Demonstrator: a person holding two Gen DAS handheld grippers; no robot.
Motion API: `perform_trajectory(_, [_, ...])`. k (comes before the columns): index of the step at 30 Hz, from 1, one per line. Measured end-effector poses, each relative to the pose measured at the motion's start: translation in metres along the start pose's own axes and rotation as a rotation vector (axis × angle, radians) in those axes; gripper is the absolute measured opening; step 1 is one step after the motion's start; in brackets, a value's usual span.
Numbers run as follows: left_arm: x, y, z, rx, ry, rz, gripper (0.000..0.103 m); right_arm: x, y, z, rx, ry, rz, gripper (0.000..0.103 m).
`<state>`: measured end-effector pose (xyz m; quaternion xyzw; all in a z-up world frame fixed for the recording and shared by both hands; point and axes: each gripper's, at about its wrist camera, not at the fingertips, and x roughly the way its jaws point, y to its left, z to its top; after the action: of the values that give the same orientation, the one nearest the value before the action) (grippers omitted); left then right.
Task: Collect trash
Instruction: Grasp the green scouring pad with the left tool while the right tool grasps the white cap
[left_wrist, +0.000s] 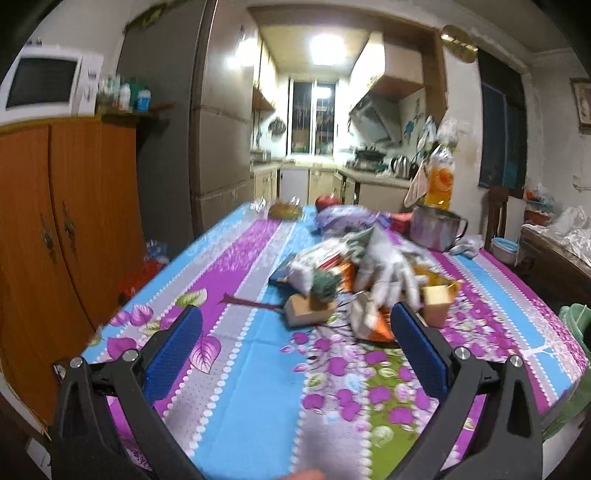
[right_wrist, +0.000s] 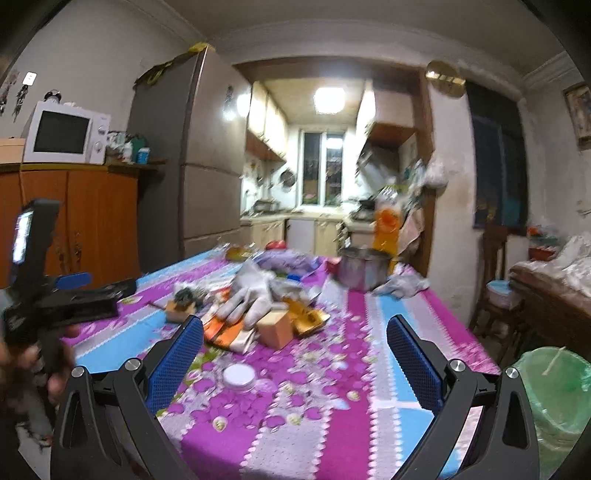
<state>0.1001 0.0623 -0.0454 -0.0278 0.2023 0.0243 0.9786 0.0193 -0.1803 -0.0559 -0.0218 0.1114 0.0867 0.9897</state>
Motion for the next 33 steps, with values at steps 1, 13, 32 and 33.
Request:
perform_trajectory(1, [0.009, 0.004, 0.002, -0.009, 0.023, -0.016, 0.096, 0.007, 0.001, -0.002, 0.002, 0.024, 0.026, 0.099])
perform_trajectory(13, [0.091, -0.013, 0.016, 0.075, 0.145, -0.197, 0.048, 0.095, 0.032, -0.039, -0.018, 0.323, 0.254, 0.070])
perform_trajectory(32, [0.124, -0.013, 0.016, 0.049, 0.322, -0.216, 0.011, 0.152, 0.029, -0.045, 0.011, 0.468, 0.286, 0.047])
perform_trajectory(33, [0.122, -0.013, 0.016, 0.047, 0.319, -0.220, 0.010, 0.154, 0.029, -0.046, 0.010, 0.474, 0.286, 0.047])
